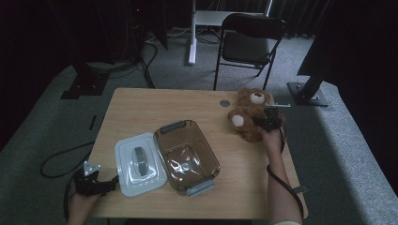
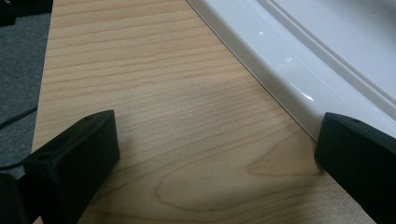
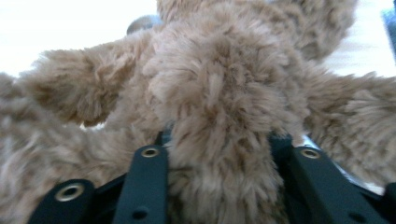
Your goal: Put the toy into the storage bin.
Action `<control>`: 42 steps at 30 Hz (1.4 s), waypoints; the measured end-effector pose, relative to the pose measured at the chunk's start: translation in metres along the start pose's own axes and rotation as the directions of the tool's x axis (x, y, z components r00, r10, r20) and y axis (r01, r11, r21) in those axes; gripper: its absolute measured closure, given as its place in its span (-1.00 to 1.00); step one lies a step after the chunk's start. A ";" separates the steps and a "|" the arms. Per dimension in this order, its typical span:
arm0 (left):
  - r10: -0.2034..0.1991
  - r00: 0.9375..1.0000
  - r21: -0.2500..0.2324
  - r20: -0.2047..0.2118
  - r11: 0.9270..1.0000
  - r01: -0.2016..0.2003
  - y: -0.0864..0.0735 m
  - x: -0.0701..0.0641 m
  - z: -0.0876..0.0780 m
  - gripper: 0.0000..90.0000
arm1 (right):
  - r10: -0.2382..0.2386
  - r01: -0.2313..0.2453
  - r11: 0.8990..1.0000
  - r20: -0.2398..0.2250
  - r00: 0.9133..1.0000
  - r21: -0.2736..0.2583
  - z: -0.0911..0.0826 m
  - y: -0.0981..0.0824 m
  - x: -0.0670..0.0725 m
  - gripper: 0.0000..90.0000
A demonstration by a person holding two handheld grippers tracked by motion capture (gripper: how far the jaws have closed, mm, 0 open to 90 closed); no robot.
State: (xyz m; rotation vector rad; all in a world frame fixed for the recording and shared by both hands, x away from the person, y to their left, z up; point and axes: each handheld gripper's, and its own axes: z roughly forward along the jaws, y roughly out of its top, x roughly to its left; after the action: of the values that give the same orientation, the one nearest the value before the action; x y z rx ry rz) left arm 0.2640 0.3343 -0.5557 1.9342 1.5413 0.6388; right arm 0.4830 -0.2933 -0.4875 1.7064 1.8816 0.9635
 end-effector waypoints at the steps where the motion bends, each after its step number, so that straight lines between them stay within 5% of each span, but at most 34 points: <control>1: -0.002 1.000 0.000 -0.002 1.000 0.002 0.000 0.000 0.000 -0.99 | 0.002 -0.002 1.000 0.004 1.000 -0.014 -0.007 -0.002 0.003 0.57; 12: -0.002 1.000 0.000 -0.003 1.000 0.002 0.000 0.000 0.000 -0.99 | 0.009 -0.016 0.991 -0.051 0.999 -0.134 -0.052 -0.003 0.007 0.62; 13: -0.003 1.000 0.000 -0.003 1.000 0.003 0.000 0.000 0.000 -0.99 | -0.020 0.008 0.985 -0.065 0.998 -0.173 -0.070 0.001 0.012 0.62; 23: -0.002 1.000 0.001 -0.003 1.000 0.002 0.000 0.000 0.000 -0.99 | -0.098 0.041 0.945 -0.163 0.982 -0.323 -0.140 0.009 0.048 0.61; 30: -0.002 1.000 0.001 -0.003 1.000 0.002 0.000 0.000 0.000 -0.99 | -0.186 0.076 0.914 -0.245 0.952 -0.399 -0.180 0.003 0.085 0.61; 40: -0.002 1.000 0.001 -0.003 1.000 0.002 0.000 0.000 0.000 -0.99 | -0.333 0.152 0.872 -0.338 0.880 -0.465 -0.217 -0.011 0.152 0.61; 42: -0.002 1.000 0.001 -0.003 1.000 0.002 0.000 0.000 0.000 -0.99 | -0.345 0.159 0.869 -0.343 0.873 -0.469 -0.218 -0.013 0.159 0.61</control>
State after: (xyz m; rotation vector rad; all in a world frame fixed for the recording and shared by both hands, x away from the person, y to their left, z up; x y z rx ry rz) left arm 0.2642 0.3341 -0.5557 1.9326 1.5452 0.6404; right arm 0.2942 -0.1837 -0.3286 1.0108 1.8918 1.5846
